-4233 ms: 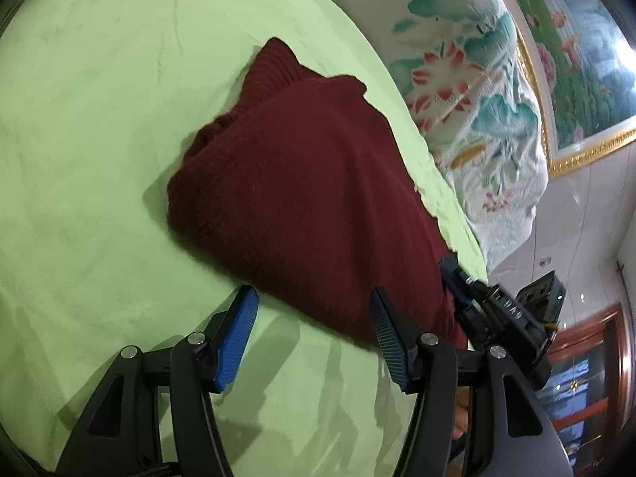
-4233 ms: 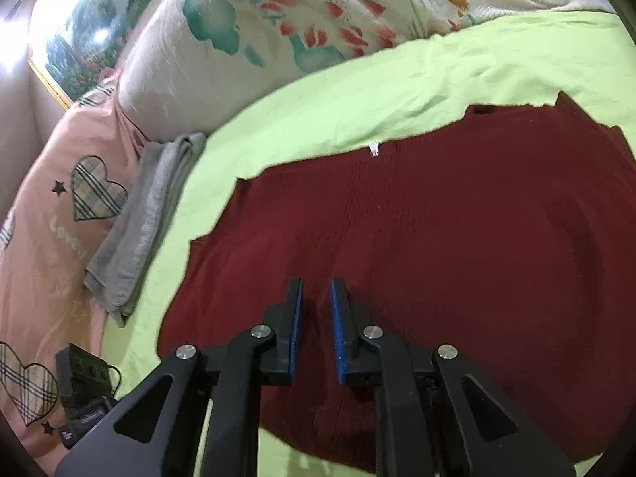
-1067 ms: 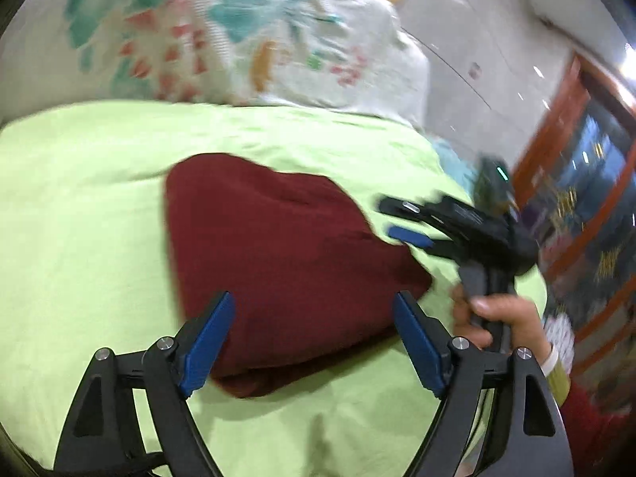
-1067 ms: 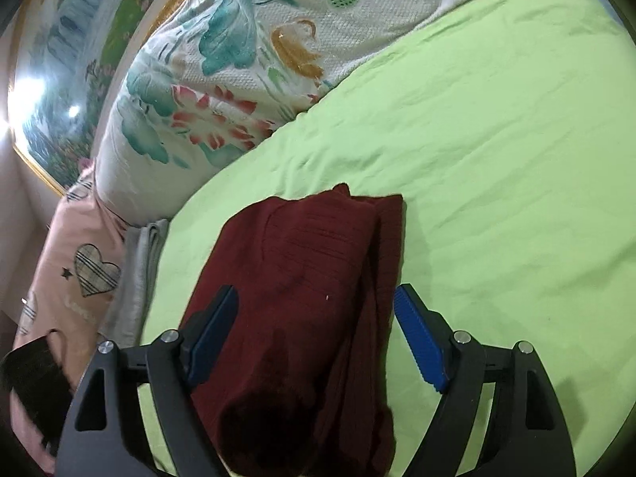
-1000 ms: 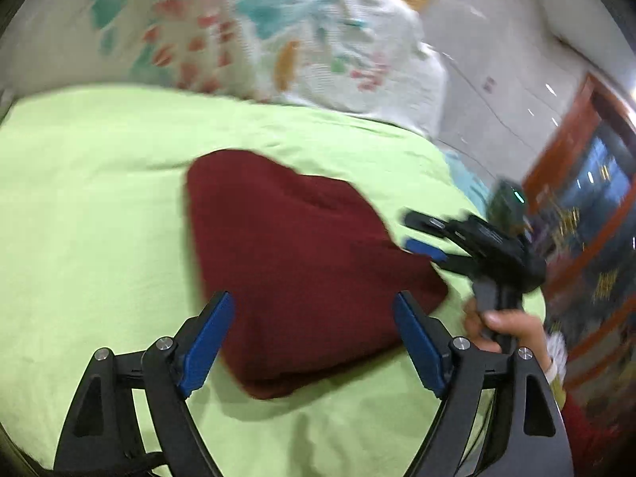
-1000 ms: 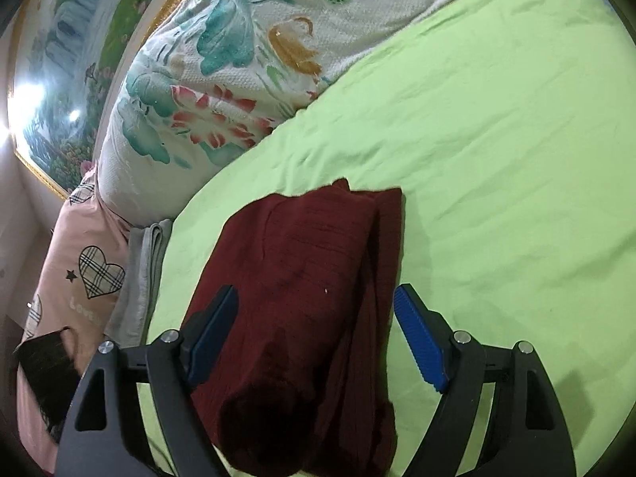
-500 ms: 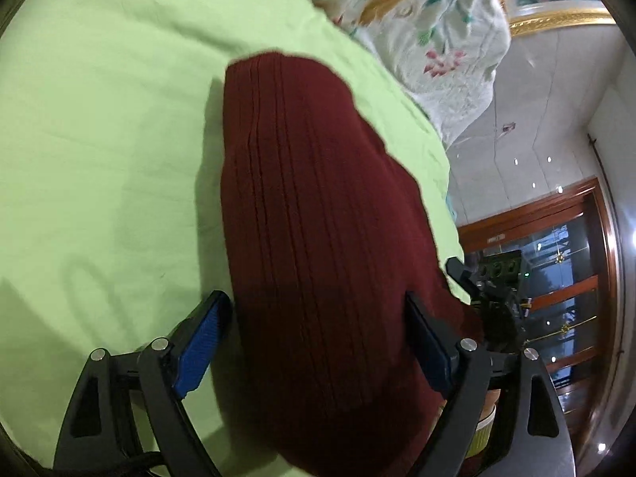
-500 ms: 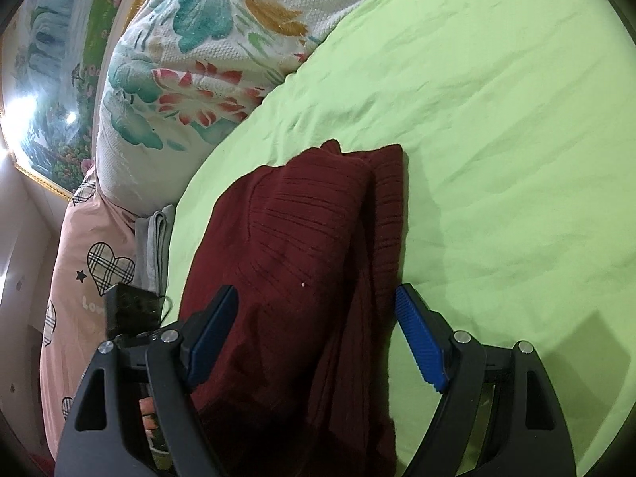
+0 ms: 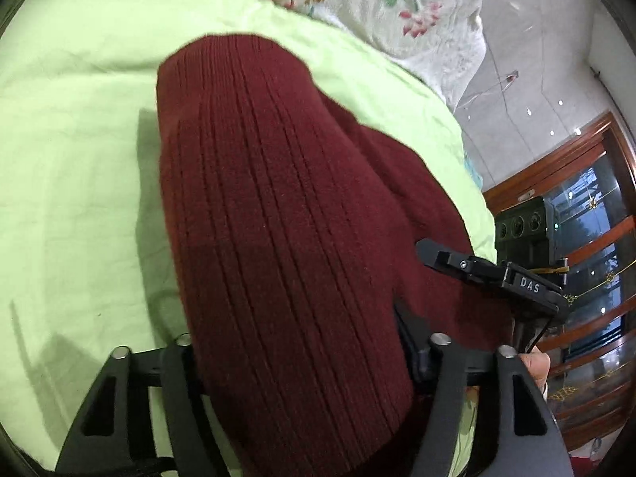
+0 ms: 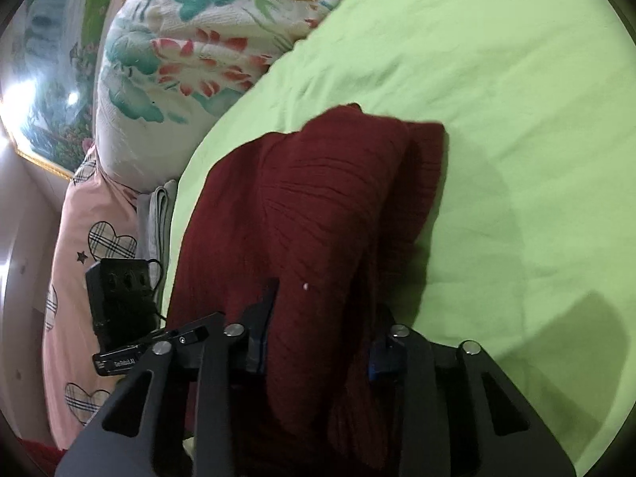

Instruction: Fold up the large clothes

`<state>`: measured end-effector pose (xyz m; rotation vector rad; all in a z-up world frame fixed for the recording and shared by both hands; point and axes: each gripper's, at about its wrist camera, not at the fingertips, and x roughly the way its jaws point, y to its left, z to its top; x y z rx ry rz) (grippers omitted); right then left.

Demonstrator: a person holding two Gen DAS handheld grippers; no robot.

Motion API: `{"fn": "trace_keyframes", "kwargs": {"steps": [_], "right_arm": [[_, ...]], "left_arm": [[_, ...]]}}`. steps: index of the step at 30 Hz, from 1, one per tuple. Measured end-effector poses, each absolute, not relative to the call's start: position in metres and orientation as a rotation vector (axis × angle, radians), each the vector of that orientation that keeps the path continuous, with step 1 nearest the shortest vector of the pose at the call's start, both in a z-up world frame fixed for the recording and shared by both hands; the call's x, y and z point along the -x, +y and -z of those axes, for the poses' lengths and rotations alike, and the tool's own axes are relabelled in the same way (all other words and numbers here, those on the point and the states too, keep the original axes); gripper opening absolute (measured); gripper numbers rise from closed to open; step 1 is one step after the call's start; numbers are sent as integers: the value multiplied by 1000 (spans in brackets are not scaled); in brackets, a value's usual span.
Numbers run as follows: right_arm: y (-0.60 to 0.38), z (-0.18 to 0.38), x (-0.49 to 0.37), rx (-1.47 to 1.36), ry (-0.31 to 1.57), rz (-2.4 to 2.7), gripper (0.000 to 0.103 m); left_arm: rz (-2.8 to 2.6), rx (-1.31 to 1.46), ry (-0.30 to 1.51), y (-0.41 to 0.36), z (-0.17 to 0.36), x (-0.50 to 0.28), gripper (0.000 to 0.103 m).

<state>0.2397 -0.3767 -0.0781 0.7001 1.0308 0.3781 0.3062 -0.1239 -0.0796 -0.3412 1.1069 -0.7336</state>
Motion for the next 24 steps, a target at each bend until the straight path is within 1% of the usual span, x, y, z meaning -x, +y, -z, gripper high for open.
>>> {"fn": "trace_keyframes", "kwargs": {"steps": [3, 7, 12, 16, 20, 22, 24], "right_arm": [[-362, 60, -232, -661, 1003, -384, 30], [-331, 39, -225, -650, 982, -449, 30], [-263, 42, -231, -656, 987, -597, 29], [-201, 53, -239, -662, 1002, -709, 30], [-159, 77, -247, -685, 1053, -747, 30], [-146, 92, -249, -652, 1098, -714, 31], [-142, 103, -250, -631, 1119, -678, 35]], "left_arm": [[721, 320, 1064, -120, 65, -294, 56], [700, 340, 1027, -92, 47, -271, 55], [602, 345, 988, -17, 23, -241, 54], [509, 328, 993, 42, 12, -226, 54], [441, 335, 1025, 87, 31, -220, 55], [409, 340, 1053, 100, 50, -221, 58], [413, 378, 1027, 103, 61, -225, 62]]}}
